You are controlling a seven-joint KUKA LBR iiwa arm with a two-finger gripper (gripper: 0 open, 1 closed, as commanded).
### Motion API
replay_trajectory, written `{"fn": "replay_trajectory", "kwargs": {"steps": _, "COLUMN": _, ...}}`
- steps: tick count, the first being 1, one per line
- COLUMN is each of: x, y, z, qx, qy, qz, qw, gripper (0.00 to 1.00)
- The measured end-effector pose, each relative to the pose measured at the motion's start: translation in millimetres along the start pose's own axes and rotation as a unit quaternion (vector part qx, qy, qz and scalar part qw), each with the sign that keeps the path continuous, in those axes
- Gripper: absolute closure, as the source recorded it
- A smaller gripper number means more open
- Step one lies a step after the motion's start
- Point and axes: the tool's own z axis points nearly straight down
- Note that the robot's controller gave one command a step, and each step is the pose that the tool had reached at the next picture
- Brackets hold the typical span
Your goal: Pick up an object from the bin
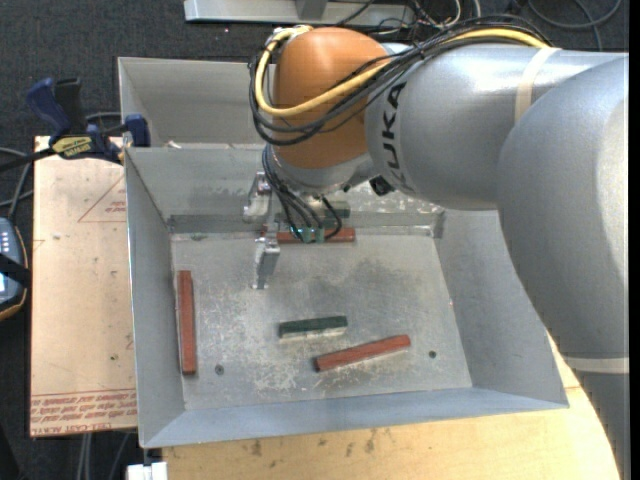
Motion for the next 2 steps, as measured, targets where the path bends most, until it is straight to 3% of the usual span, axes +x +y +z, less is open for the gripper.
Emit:
{"fn": "replay_trajectory", "kwargs": {"steps": 1, "x": -1.6, "y": -0.8, "z": -5.3, "qx": -0.001, "qy": -0.0038, "qz": 0.001, "qw": 1.0, "gripper": 0.0}}
{"fn": "replay_trajectory", "kwargs": {"steps": 2, "x": 1.2, "y": -38.3, "z": 41.2, "qx": -0.001, "qy": -0.0072, "qz": -0.018, "qw": 0.9998, "gripper": 0.0}}
